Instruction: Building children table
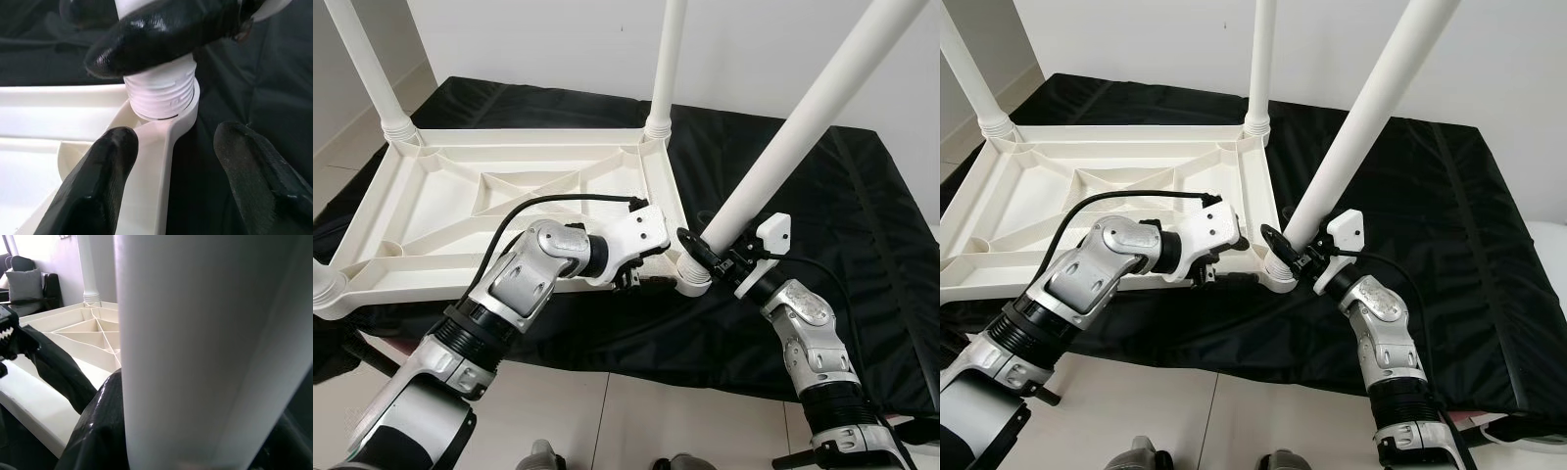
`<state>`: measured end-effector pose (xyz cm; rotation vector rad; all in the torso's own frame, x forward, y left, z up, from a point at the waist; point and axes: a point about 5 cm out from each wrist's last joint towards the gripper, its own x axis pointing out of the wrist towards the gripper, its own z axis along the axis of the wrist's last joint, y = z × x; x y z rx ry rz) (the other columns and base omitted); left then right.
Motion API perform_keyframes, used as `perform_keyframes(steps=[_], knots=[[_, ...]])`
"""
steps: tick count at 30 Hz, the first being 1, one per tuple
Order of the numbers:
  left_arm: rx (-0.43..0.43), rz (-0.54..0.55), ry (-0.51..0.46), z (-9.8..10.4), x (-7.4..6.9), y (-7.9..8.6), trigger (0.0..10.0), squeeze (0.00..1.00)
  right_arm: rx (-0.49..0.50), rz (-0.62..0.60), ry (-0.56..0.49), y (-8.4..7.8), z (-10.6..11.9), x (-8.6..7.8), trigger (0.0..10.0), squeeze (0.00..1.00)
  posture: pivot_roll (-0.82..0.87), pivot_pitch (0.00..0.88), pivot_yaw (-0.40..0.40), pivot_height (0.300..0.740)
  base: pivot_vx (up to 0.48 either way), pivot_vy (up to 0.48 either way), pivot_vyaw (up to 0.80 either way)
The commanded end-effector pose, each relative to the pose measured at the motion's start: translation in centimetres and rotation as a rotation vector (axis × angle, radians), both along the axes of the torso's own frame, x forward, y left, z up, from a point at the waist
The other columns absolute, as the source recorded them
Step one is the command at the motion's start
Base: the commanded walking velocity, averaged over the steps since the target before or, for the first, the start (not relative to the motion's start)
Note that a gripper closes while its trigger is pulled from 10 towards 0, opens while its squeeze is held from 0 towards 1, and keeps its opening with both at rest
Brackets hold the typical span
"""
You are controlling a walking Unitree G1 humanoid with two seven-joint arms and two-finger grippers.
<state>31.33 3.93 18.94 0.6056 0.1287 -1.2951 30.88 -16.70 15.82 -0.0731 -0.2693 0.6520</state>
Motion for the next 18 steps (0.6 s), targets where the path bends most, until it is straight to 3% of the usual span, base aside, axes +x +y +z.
perform_keyframes(steps=[1, 7, 18], knots=[[0.032, -0.028, 0.004, -0.5, 0.0, -0.7, 10.0, 0.0, -0.016, 0.01, 0.012, 0.1, -0.2, -0.1, 10.0, 0.0, -0.04, 0.057, -0.009, 0.74, 0.0, 0.0, 0.0], [0.067, 0.035, 0.078, -2.5, 0.7, -0.8, 10.0, 0.0, -0.023, 0.008, 0.013, 0.1, -0.3, -0.2, 10.0, 0.0, -0.05, 0.051, -0.006, 0.74, 0.0, 0.0, 0.0], [0.09, 0.166, 0.097, -4.0, 2.3, -1.0, 10.0, 0.0, -0.023, 0.009, 0.014, 0.1, -0.4, -0.3, 10.0, 0.0, -0.06, 0.039, -0.001, 0.74, 0.0, 0.0, 0.0]])
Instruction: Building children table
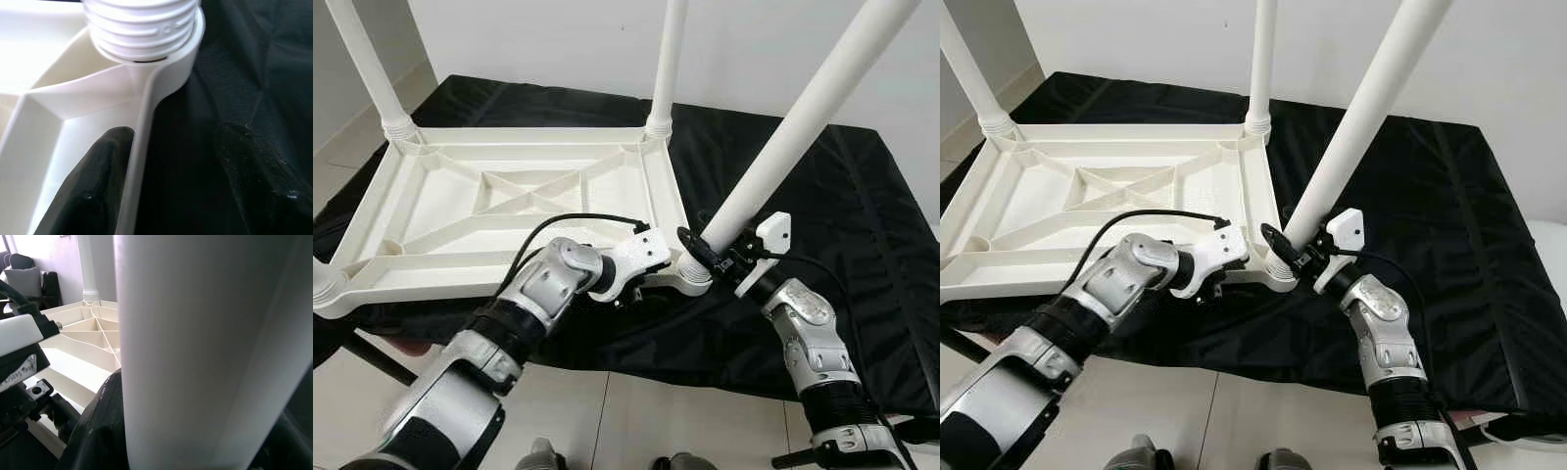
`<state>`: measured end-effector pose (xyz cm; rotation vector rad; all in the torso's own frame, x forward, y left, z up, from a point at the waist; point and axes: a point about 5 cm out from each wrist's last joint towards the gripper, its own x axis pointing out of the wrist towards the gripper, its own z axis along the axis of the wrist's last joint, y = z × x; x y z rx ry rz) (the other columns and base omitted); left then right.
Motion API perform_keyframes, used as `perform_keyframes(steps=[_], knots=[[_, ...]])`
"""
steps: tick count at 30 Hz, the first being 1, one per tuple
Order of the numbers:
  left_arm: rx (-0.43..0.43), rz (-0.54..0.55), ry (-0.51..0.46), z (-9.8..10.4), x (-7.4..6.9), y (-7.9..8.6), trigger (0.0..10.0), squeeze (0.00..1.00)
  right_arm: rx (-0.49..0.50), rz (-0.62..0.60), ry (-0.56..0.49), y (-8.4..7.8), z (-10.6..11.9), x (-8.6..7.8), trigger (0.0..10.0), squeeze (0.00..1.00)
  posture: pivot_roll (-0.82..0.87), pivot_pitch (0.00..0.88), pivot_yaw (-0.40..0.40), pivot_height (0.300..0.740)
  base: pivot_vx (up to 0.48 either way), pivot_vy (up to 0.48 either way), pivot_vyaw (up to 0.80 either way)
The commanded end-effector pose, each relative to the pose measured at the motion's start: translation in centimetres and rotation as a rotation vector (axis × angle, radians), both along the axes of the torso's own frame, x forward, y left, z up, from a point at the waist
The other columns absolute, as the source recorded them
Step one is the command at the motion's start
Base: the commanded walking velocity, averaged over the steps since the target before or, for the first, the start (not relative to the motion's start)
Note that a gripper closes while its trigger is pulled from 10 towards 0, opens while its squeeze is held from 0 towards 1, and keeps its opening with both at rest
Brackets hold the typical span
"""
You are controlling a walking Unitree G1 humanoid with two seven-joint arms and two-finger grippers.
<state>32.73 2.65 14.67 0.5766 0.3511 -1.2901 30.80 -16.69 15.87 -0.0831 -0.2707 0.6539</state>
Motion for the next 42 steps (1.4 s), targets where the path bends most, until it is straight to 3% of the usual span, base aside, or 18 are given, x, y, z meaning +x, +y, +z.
perform_keyframes(steps=[1, 6, 7, 24, 30, 31, 42], knots=[[-0.005, 0.115, -0.076, 0.3, 1.0, 0.3, 10.0, 0.0, -0.018, 0.007, 0.018, 0.0, -0.5, -0.2, 10.0, 0.0, -0.06, 0.037, -0.002, 0.74, 0.0, 0.0, 0.0], [-0.015, 0.107, -0.082, 0.4, 1.2, 0.2, 10.0, 0.0, -0.021, 0.008, 0.02, 0.0, -0.5, -0.3, 10.0, 0.0, -0.06, 0.036, -0.002, 0.74, 0.0, 0.0, 0.0], [-0.026, 0.098, -0.085, 0.5, 1.1, 0.2, 0.0, 0.0, -0.024, 0.01, 0.021, 0.0, -0.6, -0.3, 10.0, 0.0, -0.06, 0.032, -0.002, 0.74, 0.0, 0.0, 0.0], [-0.06, 0.014, -0.075, 0.4, 0.3, 0.4, 0.0, 0.0, -0.131, 0.086, 0.06, -0.3, -0.6, 0.2, 10.0, 0.0, -0.05, 0.049, -0.014, 0.74, 0.0, 0.0, 0.0], [-0.032, -0.014, -0.079, 0.0, -0.2, 0.5, 0.0, 0.0, -0.137, 0.108, 0.08, 0.0, -0.5, 0.6, 10.0, 0.0, -0.04, 0.055, -0.02, 0.74, 0.0, 0.0, 0.0], [-0.024, -0.015, -0.079, -0.1, -0.2, 0.5, 10.0, 0.0, -0.142, 0.113, 0.087, 0.0, -0.6, 0.7, 10.0, 0.0, -0.04, 0.056, -0.021, 0.74, 0.0, 0.0, 0.0], [-0.025, -0.064, -0.093, 0.1, -0.9, 0.2, 10.0, 0.0, -0.14, 0.129, 0.172, -0.7, -1.8, 1.1, 10.0, 0.0, -0.05, 0.06, -0.019, 0.74, 0.0, 0.0, 0.0]])
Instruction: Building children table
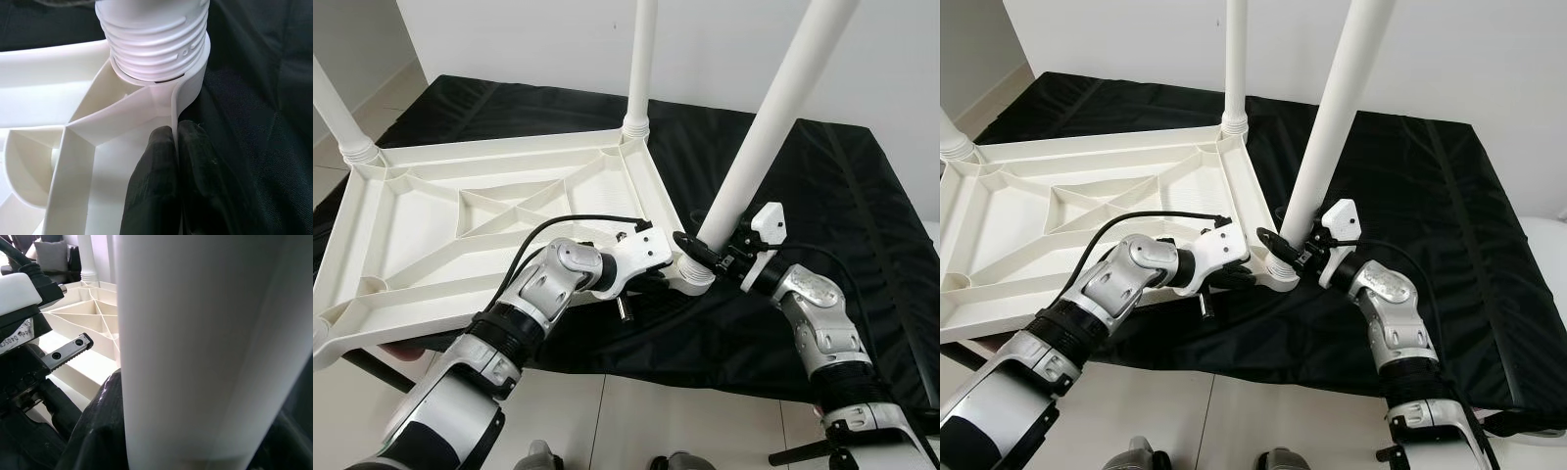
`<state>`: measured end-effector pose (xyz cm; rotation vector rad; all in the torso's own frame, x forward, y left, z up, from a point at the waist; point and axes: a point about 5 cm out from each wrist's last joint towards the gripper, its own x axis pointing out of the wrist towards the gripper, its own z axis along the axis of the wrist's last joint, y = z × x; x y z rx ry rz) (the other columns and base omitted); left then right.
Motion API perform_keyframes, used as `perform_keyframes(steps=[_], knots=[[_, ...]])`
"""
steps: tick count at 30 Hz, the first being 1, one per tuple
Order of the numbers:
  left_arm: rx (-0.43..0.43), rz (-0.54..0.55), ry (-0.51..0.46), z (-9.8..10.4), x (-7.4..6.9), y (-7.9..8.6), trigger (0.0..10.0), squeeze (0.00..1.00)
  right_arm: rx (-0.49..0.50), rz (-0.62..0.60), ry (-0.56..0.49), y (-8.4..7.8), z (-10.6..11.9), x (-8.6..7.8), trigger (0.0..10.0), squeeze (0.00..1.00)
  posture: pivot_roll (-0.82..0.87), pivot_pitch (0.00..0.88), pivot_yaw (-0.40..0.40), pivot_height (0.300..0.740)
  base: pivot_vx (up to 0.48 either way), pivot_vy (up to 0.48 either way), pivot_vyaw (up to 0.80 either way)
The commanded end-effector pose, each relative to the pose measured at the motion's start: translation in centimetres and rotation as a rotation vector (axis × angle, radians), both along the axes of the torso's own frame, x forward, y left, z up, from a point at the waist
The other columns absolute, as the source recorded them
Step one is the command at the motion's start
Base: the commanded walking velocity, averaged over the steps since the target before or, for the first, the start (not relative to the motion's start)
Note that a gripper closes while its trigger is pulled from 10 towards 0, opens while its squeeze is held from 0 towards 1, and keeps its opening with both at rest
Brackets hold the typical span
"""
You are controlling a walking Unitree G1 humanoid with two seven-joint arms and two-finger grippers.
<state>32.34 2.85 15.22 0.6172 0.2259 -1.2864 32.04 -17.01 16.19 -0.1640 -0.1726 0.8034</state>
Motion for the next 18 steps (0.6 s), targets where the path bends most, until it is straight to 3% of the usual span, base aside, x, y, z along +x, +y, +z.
perform_keyframes(steps=[1, 18], knots=[[0.016, -0.039, 0.013, -0.4, -0.6, -0.1, 10.0, 0.0, -0.021, -0.001, 0.122, -0.4, -2.3, -0.1, 10.0, 0.0, -0.05, 0.061, -0.019, 0.74, 0.0, 0.0, 0.0], [-0.01, -0.074, -0.007, 0.5, -1.4, -0.5, 10.0, 0.0, -0.054, 0.081, 0.245, 0.2, -3.1, 1.4, 10.0, 0.0, -0.03, 0.055, -0.024, 0.74, 0.0, 0.0, 0.0]])
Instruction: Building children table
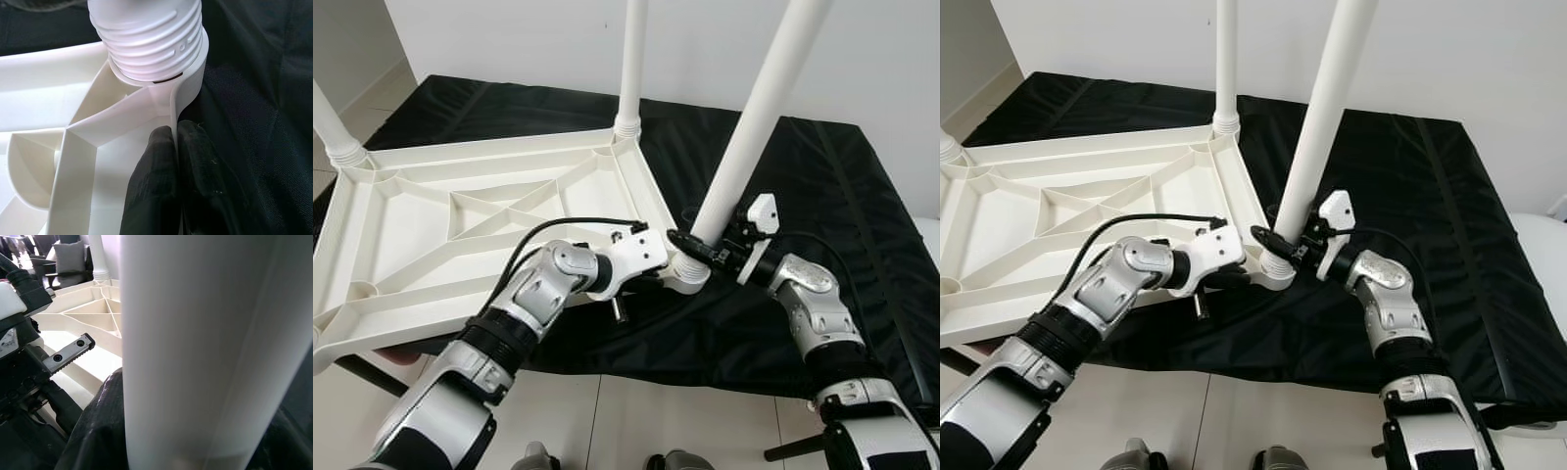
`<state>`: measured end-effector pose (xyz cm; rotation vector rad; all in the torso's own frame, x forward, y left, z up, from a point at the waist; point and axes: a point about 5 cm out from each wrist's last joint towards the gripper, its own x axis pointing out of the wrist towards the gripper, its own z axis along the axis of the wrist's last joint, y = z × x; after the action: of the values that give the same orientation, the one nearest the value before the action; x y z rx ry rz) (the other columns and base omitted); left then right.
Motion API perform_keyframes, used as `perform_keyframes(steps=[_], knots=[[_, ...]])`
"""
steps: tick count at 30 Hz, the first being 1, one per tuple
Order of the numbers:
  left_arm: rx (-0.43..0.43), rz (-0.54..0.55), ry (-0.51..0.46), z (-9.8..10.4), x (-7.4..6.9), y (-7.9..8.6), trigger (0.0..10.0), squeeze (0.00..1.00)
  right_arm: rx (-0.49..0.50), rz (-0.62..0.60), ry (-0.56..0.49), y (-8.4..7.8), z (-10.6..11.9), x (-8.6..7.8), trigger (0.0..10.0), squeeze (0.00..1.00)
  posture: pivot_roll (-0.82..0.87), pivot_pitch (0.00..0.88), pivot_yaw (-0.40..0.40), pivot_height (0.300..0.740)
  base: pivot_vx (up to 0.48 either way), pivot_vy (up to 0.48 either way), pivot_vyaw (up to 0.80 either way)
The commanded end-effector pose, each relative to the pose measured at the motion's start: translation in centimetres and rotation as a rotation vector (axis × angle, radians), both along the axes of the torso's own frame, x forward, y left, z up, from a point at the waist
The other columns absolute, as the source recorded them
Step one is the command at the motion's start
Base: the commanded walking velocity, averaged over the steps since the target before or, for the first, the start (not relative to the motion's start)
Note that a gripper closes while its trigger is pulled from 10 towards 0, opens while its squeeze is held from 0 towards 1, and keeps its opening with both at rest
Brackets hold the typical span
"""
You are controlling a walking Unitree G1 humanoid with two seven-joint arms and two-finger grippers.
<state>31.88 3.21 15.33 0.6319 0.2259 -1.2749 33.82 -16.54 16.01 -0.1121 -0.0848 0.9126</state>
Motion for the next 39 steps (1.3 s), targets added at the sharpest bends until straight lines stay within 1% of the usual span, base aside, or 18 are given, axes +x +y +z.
perform_keyframes(steps=[1, 8, 14, 20, 28, 32, 34, 38, 39], knots=[[-0.022, -0.082, 0.002, 0.5, -1.0, -0.9, 10.0, 0.0, -0.073, -0.019, 0.143, -0.2, -3.0, -0.3, 10.0, 0.0, -0.03, 0.055, -0.024, 0.74, 0.0, 0.0, 0.0], [-0.026, -0.079, -0.004, 0.6, -1.1, -0.9, 10.0, 0.0, -0.107, -0.001, 0.155, -0.1, -3.5, -0.3, 10.0, 0.0, -0.03, 0.048, -0.026, 0.74, 0.0, 0.0, 0.0], [-0.033, -0.079, -0.006, 0.8, -1.3, -1.0, 10.0, 0.0, -0.14, 0.034, 0.149, 0.2, -4.0, -0.6, 10.0, 0.0, -0.03, 0.041, -0.026, 0.74, 0.0, 0.0, 0.0], [-0.039, -0.081, -0.012, 1.0, -1.4, -1.1, 10.0, 0.0, -0.167, 0.047, 0.111, 0.4, -4.4, -0.9, 10.0, 0.0, -0.04, 0.037, -0.028, 0.74, 0.0, 0.0, 0.0], [-0.047, -0.079, -0.016, 1.3, -1.4, -1.2, 10.0, 0.0, -0.176, 0.037, 0.074, 0.5, -4.7, -1.3, 10.0, 0.0, -0.04, 0.043, -0.028, 0.74, 0.0, 0.0, 0.0], [-0.05, -0.077, -0.019, 1.4, -1.4, -1.2, 10.0, 0.0, -0.148, -0.007, 0.082, 0.3, -5.0, -1.5, 10.0, 0.0, -0.04, 0.049, -0.026, 0.74, 0.0, 0.0, 0.0], [-0.05, -0.077, -0.019, 1.5, -1.4, -1.2, 10.0, 0.0, -0.138, -0.048, 0.096, -0.1, -5.4, -1.6, 10.0, 0.0, -0.04, 0.051, -0.025, 0.74, 0.0, 0.0, 0.0], [-0.048, -0.077, -0.019, 1.5, -1.4, -1.2, 10.0, 0.0, -0.13, -0.084, 0.099, -0.5, -5.6, -1.7, 10.0, 0.0, -0.04, 0.052, -0.024, 0.74, 0.0, 0.0, 0.0], [-0.048, -0.076, -0.021, 1.5, -1.3, -1.1, 10.0, 0.0, -0.12, -0.12, 0.101, -1.0, -5.9, -1.8, 10.0, 0.0, -0.04, 0.052, -0.023, 0.74, 0.0, 0.0, 0.0]])
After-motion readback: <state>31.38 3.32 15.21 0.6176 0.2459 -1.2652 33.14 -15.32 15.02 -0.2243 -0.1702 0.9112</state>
